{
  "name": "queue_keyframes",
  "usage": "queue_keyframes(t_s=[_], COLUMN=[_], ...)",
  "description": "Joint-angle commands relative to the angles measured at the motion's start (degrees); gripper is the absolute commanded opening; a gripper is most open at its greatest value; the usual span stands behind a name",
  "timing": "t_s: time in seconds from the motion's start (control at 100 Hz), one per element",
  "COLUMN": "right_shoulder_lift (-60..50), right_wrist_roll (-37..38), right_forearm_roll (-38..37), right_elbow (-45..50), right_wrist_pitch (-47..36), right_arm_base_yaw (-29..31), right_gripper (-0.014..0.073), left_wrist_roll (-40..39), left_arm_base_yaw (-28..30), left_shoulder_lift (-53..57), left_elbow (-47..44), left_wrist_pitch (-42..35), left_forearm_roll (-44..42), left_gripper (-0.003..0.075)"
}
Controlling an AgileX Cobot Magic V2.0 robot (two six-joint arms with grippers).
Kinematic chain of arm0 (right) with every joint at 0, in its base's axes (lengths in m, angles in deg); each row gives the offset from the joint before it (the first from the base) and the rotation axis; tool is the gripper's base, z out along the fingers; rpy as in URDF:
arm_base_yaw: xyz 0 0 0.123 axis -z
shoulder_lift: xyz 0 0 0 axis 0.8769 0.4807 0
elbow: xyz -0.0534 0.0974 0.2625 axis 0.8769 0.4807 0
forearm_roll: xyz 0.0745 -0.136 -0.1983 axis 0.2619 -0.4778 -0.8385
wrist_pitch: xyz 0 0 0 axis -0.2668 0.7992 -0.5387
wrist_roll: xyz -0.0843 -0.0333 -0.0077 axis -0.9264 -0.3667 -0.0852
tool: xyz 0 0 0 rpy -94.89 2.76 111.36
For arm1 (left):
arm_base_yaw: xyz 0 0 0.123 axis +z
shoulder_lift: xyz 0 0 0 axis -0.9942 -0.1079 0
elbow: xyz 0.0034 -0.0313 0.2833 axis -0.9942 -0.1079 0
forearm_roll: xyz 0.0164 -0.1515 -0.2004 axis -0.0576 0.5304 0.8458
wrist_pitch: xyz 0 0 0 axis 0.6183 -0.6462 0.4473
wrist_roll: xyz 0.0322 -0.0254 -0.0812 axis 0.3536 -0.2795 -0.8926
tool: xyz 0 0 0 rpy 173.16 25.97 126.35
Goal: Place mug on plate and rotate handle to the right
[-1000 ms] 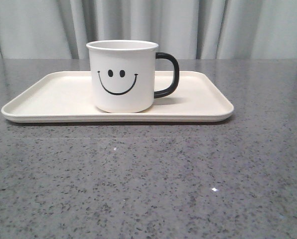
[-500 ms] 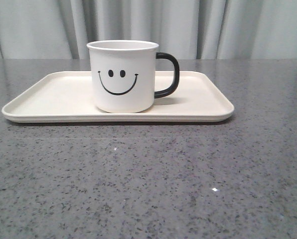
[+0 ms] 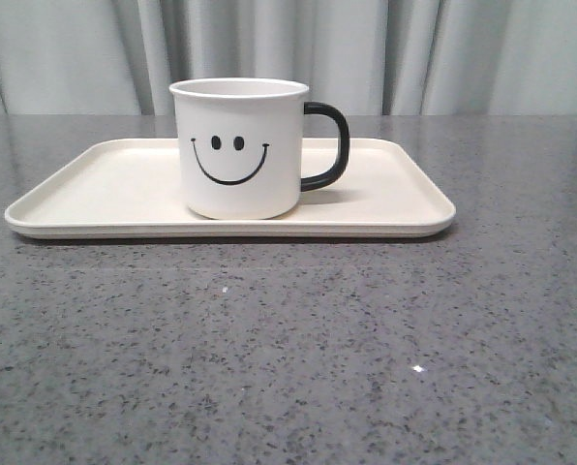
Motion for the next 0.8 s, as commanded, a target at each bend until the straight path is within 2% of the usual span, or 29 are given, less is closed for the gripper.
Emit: queue_keyframes(t_s=[0.0,0.38,0.45,0.79], right_shoulder_lift=[0.40,0.40,0.40,0.45], right_wrist_roll=[0.10,0.10,0.10,0.10], right_forearm_roll=[-1.06,-1.06,-1.06,-1.06], right_elbow=[-1.14,-1.14,-1.14,-1.14], right_wrist_pitch=[-3.87,-3.87,-3.81,-3.80], right_arm_base_yaw=[0.37,0.37,0.37,0.37], right_gripper=[-0.0111,-0.0111,-0.0111,-0.0111], left_wrist_roll=[-0.21,-0.21,-0.32,-0.32], left_arm_base_yaw=[0.38,0.38,0.38,0.60], left_shoulder_lift=[1.75,6.96,6.81,6.81], left_elbow=[-2.07,-12.01,-12.00,-12.00], left_wrist_pitch=[-6.01,-6.61,-4.48,-4.66], left_forearm_roll=[0.35,0.35,0.52,0.12], left_gripper=[-0.0020,-0.0020,-0.0020,-0.0020])
